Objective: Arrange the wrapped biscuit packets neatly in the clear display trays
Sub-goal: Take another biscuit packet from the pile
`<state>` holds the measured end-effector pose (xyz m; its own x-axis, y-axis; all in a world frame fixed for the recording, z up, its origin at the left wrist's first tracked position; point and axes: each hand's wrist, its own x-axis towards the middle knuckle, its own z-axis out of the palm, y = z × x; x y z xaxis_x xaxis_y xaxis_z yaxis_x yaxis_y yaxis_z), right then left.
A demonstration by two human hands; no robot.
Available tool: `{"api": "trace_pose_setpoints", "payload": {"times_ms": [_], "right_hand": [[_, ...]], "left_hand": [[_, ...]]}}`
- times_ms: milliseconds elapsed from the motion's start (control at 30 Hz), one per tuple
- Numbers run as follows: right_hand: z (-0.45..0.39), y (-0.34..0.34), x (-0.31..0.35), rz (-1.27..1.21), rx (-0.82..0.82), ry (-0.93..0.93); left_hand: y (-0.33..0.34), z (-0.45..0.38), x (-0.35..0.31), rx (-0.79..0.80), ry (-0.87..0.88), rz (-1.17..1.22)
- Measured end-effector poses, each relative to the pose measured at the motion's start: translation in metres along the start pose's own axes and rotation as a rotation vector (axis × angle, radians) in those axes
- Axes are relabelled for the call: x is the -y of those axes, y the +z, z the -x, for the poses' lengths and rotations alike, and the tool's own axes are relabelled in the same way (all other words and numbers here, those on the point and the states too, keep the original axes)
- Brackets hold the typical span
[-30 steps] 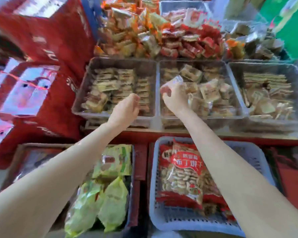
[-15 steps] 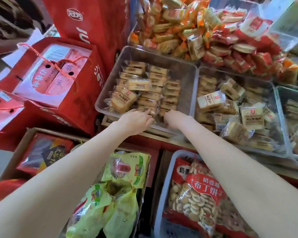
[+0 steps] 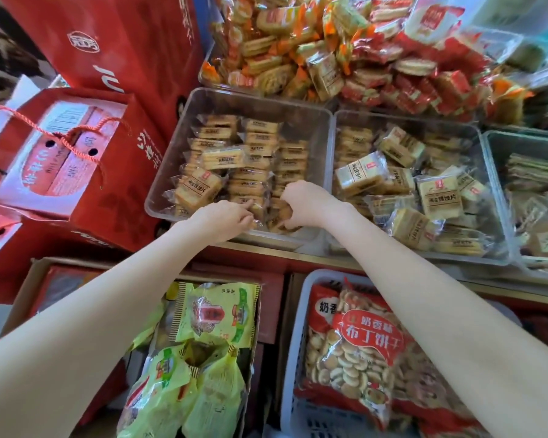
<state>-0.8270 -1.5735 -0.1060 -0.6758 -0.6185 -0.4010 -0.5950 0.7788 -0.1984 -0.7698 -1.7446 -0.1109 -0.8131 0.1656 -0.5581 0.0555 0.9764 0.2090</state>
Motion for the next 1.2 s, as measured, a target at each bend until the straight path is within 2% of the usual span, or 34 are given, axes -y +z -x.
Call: {"api": "trace_pose_setpoints", "payload": {"times_ms": [100,233,300,400,500,600,667,767,900,1100,1200], "right_hand": [[0.023,-0.019,-0.005,-0.204,-0.18,0.019],[0.053,-0.041,-0.014,-0.641,-0.391,0.1],[0.066,-0.042,-0.015,-0.905,-0.49,0.128],[0.084,-0.039,-0.014,-1.303,-0.554,0.054],[0.096,-0.039,-0.005,-1.427,-0.574,0.016],[0.105,-0.045,0.006,-1.565,-0.584,0.067],[0.111,-0.048,0.012,-1.528,-0.609,0.095],[0.118,-0.05,0.021,-1.33,-0.675,0.149],[0.125,-0.049,0.025,-1.125,-0.782,0.252],[0.137,-0.056,0.031,-1.328,-0.812,0.174],[0.14,-0.062,0.031,-1.328,-0.795,0.112]], "left_hand": [[-0.008,0.004,-0.009,-0.103,-0.03,0.264],[-0.03,0.023,-0.025,-0.284,0.052,0.765],[-0.038,0.035,-0.028,-0.321,0.084,0.955],[-0.044,0.05,-0.032,-0.328,0.116,1.148],[-0.048,0.067,-0.039,-0.359,0.127,1.229],[-0.051,0.08,-0.044,-0.392,0.166,1.319],[-0.051,0.088,-0.047,-0.431,0.159,1.392],[-0.051,0.094,-0.053,-0.527,0.118,1.415],[-0.053,0.103,-0.064,-0.559,0.163,1.461],[-0.061,0.11,-0.069,-0.678,0.159,1.402],[-0.068,0.113,-0.062,-0.707,0.165,1.31]]}}
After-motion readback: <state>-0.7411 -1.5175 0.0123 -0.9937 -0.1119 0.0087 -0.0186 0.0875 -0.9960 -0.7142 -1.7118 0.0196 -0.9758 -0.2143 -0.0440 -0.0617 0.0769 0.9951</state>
